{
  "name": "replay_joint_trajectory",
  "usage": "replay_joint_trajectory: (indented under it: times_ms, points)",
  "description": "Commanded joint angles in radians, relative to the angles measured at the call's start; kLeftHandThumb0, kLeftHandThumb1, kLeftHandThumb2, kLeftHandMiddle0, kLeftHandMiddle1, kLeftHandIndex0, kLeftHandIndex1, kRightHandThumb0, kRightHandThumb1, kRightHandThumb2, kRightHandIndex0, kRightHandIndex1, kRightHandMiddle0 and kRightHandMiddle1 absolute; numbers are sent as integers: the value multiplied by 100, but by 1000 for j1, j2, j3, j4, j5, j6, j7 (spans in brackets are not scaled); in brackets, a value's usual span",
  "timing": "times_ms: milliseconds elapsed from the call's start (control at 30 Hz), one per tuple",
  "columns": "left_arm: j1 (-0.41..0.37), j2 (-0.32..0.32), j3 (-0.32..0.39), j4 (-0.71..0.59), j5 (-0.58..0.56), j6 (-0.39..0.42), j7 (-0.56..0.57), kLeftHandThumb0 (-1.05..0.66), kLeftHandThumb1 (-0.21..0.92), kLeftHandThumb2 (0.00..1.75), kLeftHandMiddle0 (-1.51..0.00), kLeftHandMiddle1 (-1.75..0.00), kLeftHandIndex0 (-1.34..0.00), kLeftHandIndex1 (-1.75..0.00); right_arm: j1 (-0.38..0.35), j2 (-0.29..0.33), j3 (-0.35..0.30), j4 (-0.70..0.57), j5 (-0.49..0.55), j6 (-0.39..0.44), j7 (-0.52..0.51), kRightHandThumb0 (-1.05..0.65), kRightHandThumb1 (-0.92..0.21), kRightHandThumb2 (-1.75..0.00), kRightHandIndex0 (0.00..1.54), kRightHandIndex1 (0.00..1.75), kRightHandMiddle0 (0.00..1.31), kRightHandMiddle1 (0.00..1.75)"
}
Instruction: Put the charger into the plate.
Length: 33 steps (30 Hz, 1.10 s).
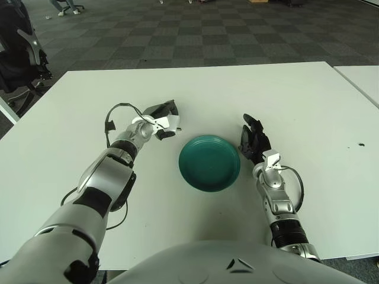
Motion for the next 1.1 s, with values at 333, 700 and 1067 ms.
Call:
replay_joint_trajectory:
  times_ms: [333, 700, 1067]
  points:
    - [44, 92, 89, -390, -80, -260, 29, -45, 37, 124, -103, -175, -56, -175, 104, 2, -12, 118, 9, 76, -2, -79, -92, -81, 14, 0, 0, 47]
    - [224, 107, 90, -775, -58, -258, 40, -46, 36, 126, -114, -175, -58, -175, 101, 3, 0, 124, -10, 78, -15, -80, -92, -84, 15, 1, 0, 44]
    - [313, 102, 83, -929, -145, -258, -156, -44, 41, 119, -119, -175, -53, -175, 81, 7, -3, 153, -4, 88, -31, -82, -92, -83, 18, 1, 0, 48]
